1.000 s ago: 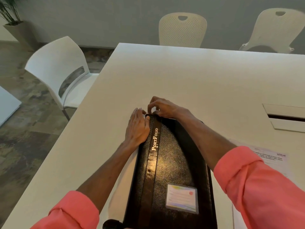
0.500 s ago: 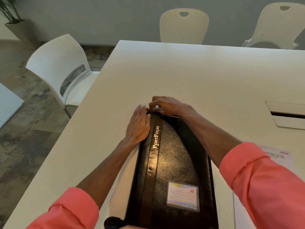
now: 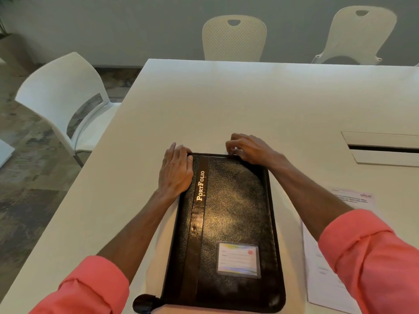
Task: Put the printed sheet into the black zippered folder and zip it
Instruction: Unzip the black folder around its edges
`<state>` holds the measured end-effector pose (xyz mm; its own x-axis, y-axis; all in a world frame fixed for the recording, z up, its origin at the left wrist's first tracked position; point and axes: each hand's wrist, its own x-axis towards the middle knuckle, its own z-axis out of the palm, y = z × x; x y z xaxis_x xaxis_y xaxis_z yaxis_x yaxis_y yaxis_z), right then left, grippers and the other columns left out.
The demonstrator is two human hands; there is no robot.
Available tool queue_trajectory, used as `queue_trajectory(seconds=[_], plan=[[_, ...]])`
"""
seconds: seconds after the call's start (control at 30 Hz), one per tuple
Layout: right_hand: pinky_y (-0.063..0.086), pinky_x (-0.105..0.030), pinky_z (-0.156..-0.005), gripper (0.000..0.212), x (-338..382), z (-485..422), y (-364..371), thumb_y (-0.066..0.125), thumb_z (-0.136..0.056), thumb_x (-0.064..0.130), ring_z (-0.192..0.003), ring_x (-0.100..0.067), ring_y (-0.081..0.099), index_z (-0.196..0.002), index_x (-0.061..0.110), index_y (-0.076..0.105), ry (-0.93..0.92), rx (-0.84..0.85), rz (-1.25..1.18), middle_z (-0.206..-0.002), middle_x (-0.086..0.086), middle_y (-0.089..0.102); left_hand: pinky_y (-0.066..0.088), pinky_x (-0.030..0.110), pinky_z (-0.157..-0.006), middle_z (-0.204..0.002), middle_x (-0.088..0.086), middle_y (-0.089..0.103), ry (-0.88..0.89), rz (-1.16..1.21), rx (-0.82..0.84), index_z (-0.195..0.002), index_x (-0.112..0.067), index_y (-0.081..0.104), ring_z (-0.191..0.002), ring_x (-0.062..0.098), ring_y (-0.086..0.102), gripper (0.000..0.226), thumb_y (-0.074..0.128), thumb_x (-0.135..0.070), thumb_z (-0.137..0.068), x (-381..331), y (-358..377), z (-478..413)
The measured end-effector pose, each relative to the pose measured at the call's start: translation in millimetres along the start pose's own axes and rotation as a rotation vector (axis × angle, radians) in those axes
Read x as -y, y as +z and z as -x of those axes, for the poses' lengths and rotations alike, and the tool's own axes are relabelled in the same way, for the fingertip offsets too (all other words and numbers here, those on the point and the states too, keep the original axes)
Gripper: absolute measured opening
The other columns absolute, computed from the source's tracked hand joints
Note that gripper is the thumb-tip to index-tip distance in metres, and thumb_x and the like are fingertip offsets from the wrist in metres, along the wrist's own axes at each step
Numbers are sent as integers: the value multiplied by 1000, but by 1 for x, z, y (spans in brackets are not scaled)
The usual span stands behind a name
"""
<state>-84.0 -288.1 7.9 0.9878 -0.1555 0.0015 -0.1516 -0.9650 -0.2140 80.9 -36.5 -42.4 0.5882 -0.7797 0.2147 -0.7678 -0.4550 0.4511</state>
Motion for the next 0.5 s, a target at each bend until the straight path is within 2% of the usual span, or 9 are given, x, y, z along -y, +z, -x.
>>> queue_trajectory(seconds=[0.07, 0.13, 0.23, 0.33, 0.5], plan=[[49, -34, -78, 11, -4, 13, 0, 57, -111, 28, -94, -18, 62, -108, 25, 67, 38, -32, 10, -116, -1, 62, 18, 52, -134, -151, 11, 53, 6, -28, 0, -132, -18, 49, -162, 32, 24, 25, 39, -30, -114, 0, 0, -1], [50, -40, -89, 11, -7, 25, -1, 57, -111, 29, -90, -15, 61, -107, 27, 67, 84, -60, 21, -117, 0, 62, 17, 52, -134, -151, 12, 54, 4, -39, 3, -132, -18, 49, -162, 33, 25, 25, 38, -30, -113, -1, 0, -1], [41, -48, -105, 10, -12, 41, -4, 60, -109, 29, -88, -14, 63, -104, 30, 68, 156, -95, 21, -128, 2, 59, 14, 51, -135, -153, 12, 54, -2, -46, 0, -134, -18, 50, -163, 33, 24, 28, 35, -32, -114, -2, -1, 0], [38, -49, -108, 10, -17, 55, -7, 61, -109, 31, -91, -10, 62, -104, 32, 70, 193, -119, 27, -138, 3, 53, 11, 50, -135, -153, 12, 53, -5, -65, 0, -136, -19, 50, -163, 33, 23, 31, 34, -34, -114, -2, -1, 0], [41, -51, -107, 6, -28, 83, -6, 63, -108, 29, -96, -18, 68, -108, 30, 69, 254, -137, 44, -139, 2, 53, 4, 49, -136, -149, 12, 57, 4, -129, -29, -135, -21, 51, -165, 33, 18, 31, 33, -35, -113, -1, 1, -1]])
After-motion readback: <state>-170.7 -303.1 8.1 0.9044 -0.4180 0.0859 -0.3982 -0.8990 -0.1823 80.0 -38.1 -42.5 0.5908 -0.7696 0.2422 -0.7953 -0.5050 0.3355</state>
